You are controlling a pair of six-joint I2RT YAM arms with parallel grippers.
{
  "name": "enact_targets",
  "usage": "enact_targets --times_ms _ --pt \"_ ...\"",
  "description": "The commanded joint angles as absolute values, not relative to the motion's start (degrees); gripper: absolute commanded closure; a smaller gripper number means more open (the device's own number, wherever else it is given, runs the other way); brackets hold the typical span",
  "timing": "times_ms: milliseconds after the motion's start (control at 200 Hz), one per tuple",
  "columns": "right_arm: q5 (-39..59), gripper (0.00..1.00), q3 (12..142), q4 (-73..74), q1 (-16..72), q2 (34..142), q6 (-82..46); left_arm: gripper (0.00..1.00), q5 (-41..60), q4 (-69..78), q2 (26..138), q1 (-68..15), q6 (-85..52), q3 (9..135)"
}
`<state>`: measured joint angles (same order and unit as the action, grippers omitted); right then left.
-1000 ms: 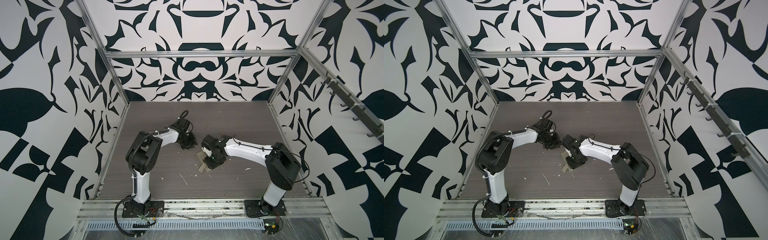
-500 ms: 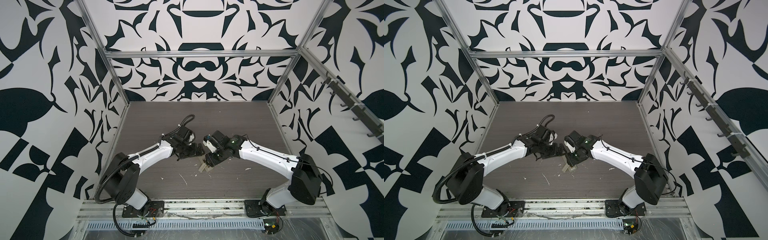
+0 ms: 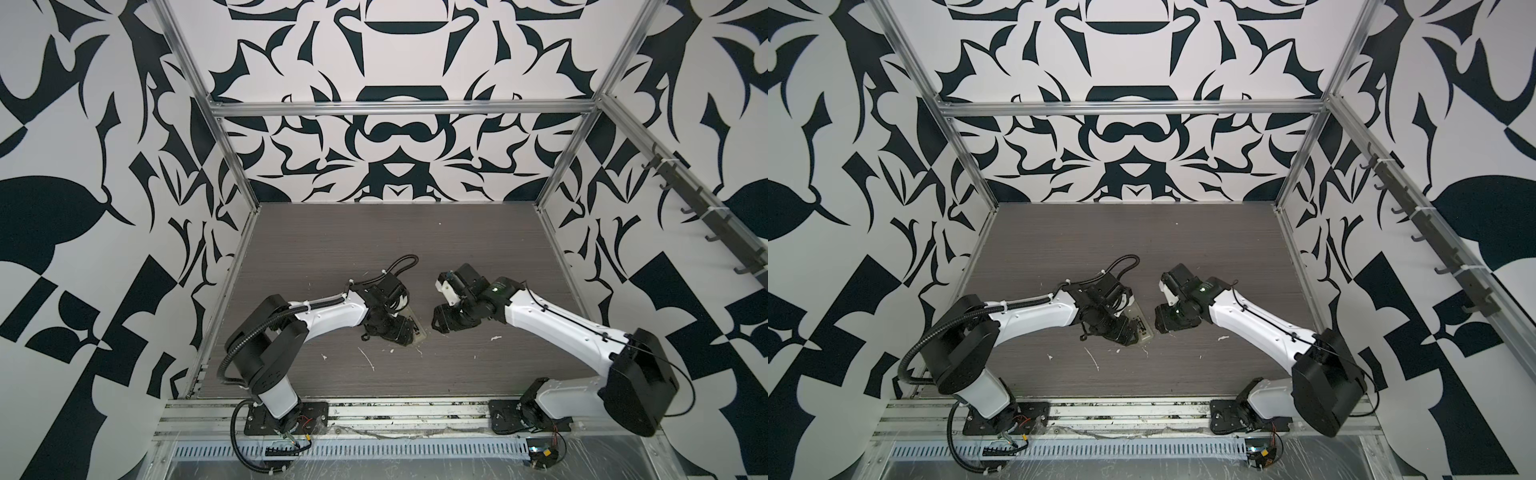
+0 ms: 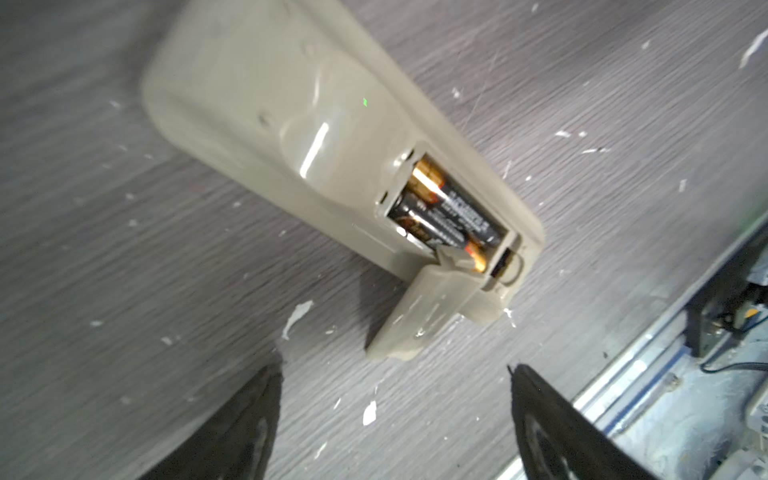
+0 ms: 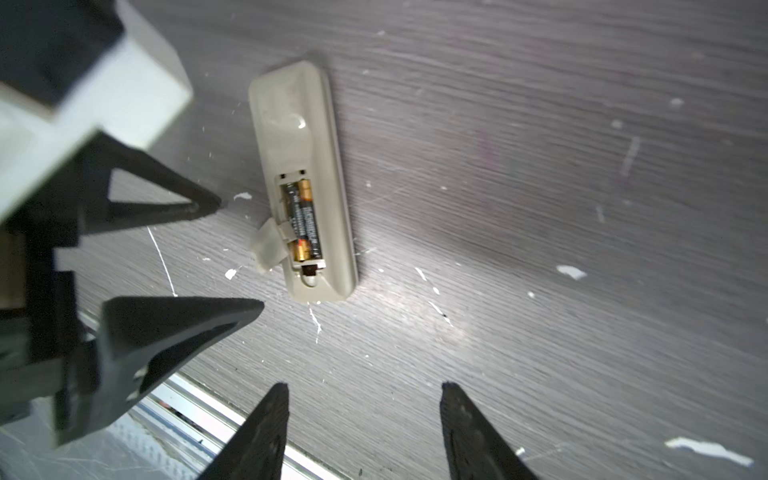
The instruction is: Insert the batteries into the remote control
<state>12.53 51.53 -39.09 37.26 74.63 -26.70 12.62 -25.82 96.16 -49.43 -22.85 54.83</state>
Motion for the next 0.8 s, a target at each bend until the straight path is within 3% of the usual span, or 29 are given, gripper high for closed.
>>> enact_targets --times_ms 0,320,795 --pt "13.63 0.38 50.6 -37.92 36.39 72.47 -29.53 0.14 10.43 -27.84 98.08 -50.07 -18.64 55.36" --pt "11.64 0.38 50.58 -39.72 35.54 71.28 -30.32 0.38 2.53 -28.83 99.86 -52.03 -14.7 56.24" --pt "11.33 0.38 50.94 -39.99 34.19 72.11 -30.03 0.4 -0.51 -26.35 101.34 -56.71 -16.08 56.25"
